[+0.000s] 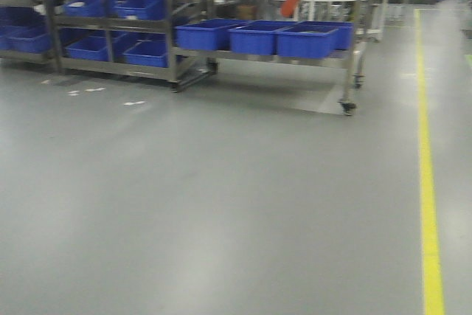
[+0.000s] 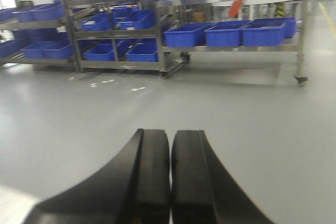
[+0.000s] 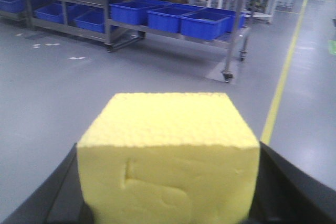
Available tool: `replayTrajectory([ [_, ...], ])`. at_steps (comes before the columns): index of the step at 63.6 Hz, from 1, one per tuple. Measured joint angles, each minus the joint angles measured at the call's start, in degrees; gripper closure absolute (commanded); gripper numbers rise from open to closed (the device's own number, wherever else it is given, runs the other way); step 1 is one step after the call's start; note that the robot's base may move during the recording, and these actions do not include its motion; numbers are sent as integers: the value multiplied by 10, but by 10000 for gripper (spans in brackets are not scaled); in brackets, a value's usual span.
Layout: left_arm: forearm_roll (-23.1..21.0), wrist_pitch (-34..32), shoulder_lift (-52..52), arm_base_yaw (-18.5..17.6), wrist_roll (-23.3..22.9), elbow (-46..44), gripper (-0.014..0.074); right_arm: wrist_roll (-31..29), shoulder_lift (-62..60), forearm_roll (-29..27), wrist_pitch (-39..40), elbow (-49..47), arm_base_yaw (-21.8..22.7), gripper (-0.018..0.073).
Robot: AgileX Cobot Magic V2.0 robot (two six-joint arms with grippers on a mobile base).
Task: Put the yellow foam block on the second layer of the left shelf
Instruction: 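Turn the base and drive along the aisle holding the cube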
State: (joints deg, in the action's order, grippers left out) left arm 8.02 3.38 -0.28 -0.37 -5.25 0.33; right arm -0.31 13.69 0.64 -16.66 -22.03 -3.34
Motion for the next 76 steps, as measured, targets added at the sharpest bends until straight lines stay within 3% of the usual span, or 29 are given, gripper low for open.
replayTrajectory([
  [76,0,0,0,0,0,0,460,0,-1,0,0,0,0,110],
])
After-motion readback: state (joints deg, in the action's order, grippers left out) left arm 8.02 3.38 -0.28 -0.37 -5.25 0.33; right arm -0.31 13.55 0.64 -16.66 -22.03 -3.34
